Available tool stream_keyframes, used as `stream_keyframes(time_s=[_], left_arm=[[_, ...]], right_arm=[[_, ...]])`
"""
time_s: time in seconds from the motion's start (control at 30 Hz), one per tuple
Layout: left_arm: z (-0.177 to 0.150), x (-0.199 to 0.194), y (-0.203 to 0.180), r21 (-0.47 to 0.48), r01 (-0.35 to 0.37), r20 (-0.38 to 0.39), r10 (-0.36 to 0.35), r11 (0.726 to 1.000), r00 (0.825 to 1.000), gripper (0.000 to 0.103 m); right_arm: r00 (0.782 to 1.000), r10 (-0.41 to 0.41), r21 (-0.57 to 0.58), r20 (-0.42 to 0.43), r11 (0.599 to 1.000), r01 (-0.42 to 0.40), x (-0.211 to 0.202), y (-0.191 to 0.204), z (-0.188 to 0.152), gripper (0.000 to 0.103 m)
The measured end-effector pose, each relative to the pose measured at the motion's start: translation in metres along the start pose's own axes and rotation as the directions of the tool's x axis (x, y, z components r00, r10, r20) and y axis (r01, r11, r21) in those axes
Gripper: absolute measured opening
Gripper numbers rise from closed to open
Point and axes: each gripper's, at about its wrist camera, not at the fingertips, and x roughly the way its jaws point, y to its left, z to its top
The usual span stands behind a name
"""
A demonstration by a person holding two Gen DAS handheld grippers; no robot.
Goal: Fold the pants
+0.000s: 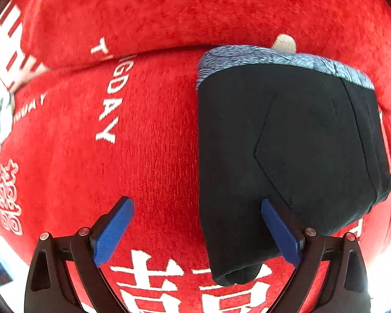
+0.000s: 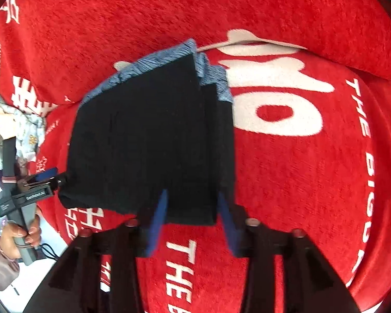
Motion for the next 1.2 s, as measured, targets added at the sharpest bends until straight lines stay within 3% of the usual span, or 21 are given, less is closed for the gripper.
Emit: stream_keyframes(time_s=[0.53,0.63,0.7,0.8,0.9,1.07,1.13,1.2], left_arm=[[0.006,0.010,-0.009,0.009,-0.020,-0.020,0.020,1.000,1.000,0.102],[0.009,0.011,-0.008,0.008,0.008,-0.022,-0.008,1.000,1.000,0.102],[0.012,0.007,-0.004,-0.016,0.074,-0.011,-0.075,0.997,0.997,0.102],[0.020,-0.004,0.006,-0.084,0.216,0.017,-0.216,0.973,0.976,0.102],[0.035,0.002,0.015,-0.105,0.324,0.005,-0.326,0.940,0.945,0.102],[0.048,0.031,0.024,-0.104,0.433,-0.080,-0.441,0.896,0.894,0.102],[0.050,0.043,0.022,-0.113,0.483,-0.108,-0.494,0.868,0.863,0.102],[0.053,0.055,0.017,-0.122,0.508,-0.119,-0.520,0.853,0.846,0.102]], right_arm=[[0.999,0.026,0.036,-0.020,0.999,-0.025,-0.006,-0.009,0.001,0.061],[0.999,0.030,0.026,-0.018,0.999,-0.029,-0.008,-0.008,0.003,0.068],[0.999,0.043,0.024,-0.011,0.999,-0.043,-0.009,-0.008,0.006,0.071],[0.995,0.096,0.037,0.018,0.995,-0.096,-0.014,-0.014,0.013,0.081],[0.988,0.153,0.060,0.017,0.986,-0.154,-0.010,-0.024,0.024,0.082],[0.975,0.211,0.086,-0.067,0.975,-0.205,0.015,-0.041,0.038,0.083],[0.964,0.250,0.099,-0.087,0.965,-0.241,0.025,-0.048,0.043,0.083],[0.947,0.302,0.122,-0.112,0.950,-0.288,0.040,-0.056,0.048,0.083]])
